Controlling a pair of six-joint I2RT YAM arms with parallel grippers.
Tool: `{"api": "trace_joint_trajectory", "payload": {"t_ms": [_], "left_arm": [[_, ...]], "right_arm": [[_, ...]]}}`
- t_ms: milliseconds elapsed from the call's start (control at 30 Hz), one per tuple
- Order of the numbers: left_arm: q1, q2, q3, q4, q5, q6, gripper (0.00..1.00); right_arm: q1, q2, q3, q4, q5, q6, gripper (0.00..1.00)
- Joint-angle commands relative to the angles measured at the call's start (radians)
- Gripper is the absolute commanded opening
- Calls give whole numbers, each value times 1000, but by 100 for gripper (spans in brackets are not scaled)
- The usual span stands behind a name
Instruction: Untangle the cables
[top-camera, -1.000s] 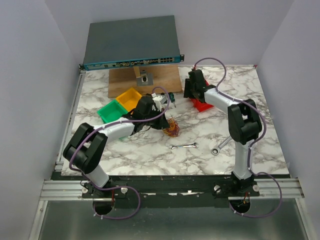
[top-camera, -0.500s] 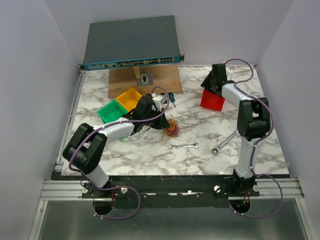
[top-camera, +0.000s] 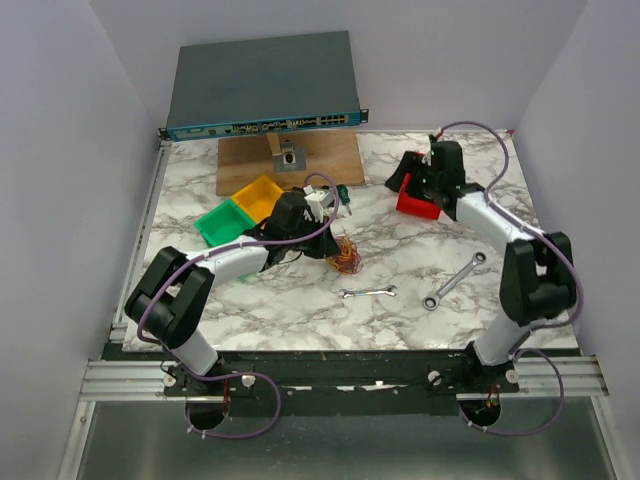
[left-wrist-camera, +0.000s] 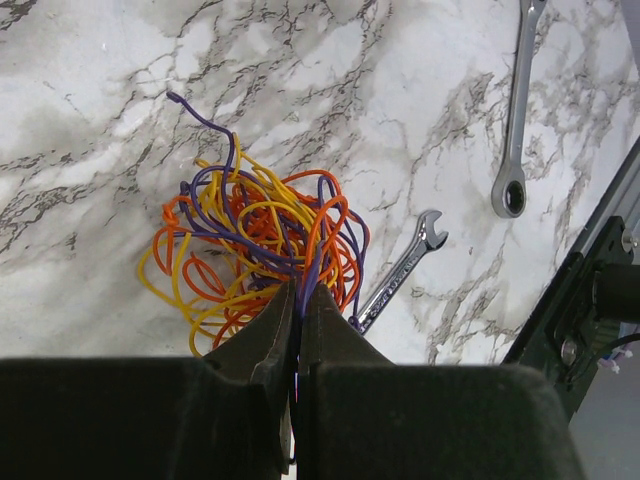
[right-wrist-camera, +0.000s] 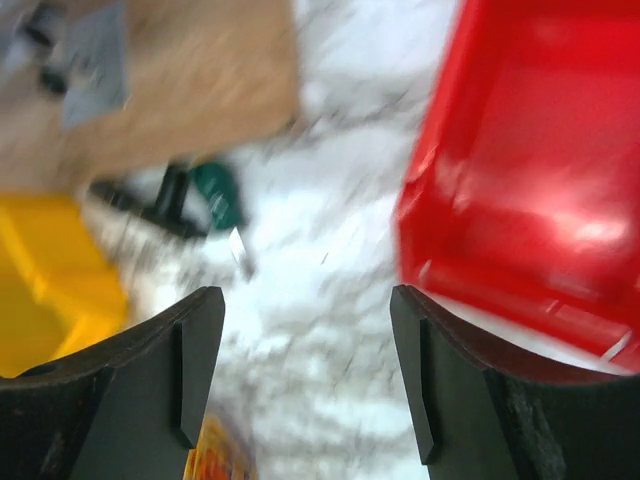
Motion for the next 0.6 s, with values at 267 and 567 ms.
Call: {"api": "trace_joint_trajectory", "payload": {"t_ms": [267, 567], "left_arm": [[1, -24, -6, 32, 41, 16, 0], [1, 23, 44, -32, 23, 26, 0]], "right_arm": [[206, -241, -589, 517, -451, -84, 72], [208, -157, -764, 861, -555, -2, 55]]}}
